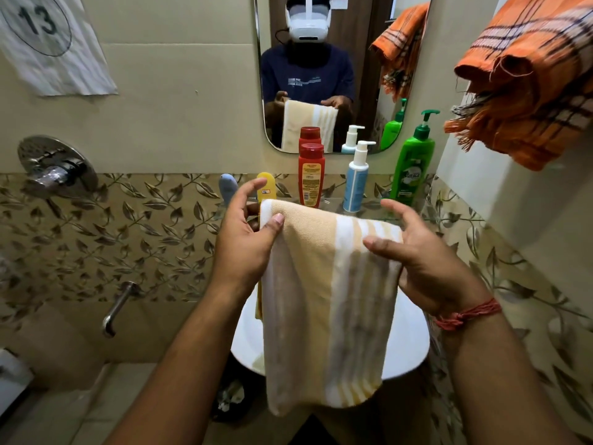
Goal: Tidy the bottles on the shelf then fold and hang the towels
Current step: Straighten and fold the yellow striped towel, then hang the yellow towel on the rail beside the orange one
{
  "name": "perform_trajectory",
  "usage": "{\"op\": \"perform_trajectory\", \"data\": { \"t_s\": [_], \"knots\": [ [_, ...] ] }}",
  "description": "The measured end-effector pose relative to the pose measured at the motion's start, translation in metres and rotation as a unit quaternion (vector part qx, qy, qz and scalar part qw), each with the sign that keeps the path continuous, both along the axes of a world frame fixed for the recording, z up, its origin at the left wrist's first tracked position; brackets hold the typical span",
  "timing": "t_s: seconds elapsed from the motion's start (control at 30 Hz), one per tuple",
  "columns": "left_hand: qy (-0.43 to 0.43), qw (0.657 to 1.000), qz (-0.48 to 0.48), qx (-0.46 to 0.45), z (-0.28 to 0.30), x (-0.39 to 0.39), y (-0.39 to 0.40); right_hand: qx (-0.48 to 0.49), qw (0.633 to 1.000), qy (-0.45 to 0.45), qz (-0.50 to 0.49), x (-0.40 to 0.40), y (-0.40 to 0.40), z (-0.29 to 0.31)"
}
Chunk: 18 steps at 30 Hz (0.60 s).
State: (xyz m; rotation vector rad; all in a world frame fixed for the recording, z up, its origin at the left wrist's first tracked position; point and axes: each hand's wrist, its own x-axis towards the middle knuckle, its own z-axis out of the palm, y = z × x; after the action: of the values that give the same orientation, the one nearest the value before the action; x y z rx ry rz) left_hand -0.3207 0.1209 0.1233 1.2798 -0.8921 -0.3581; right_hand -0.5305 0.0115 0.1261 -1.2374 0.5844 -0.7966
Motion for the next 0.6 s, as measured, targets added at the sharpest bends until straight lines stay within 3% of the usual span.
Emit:
{"op": "perform_trajectory", "data": {
  "t_s": [0.07,0.13,0.23,0.33,0.47,0.53,0.6],
  "knots": [
    [-0.018,0.999,0.027,0.02,0.0,0.001,-0.001,-0.078,0.992,0.095,0.028,-0.002,0.007,-0.004],
    [-0.048,0.997,0.056,0.038,-0.001,0.003,-0.002,-0.197,0.956,0.219,-0.015,-0.002,0.011,-0.006],
    [-0.098,0.99,0.09,0.054,-0.003,0.003,-0.003,-0.292,0.905,0.296,-0.089,0.003,0.018,-0.005],
    [-0.104,0.991,0.024,0.075,-0.004,0.014,-0.003,-0.286,0.905,0.268,-0.164,0.006,0.023,-0.006],
    [-0.164,0.969,-0.141,0.123,0.0,0.028,0.002,-0.132,0.98,0.081,-0.122,-0.007,0.03,0.004],
    [-0.223,0.956,-0.143,0.129,0.004,0.03,-0.001,-0.178,0.972,0.108,-0.111,-0.01,0.041,0.012],
    [-0.285,0.945,-0.126,0.1,0.01,0.032,-0.01,-0.28,0.916,0.226,-0.176,-0.008,0.05,0.018]
  ]
}}
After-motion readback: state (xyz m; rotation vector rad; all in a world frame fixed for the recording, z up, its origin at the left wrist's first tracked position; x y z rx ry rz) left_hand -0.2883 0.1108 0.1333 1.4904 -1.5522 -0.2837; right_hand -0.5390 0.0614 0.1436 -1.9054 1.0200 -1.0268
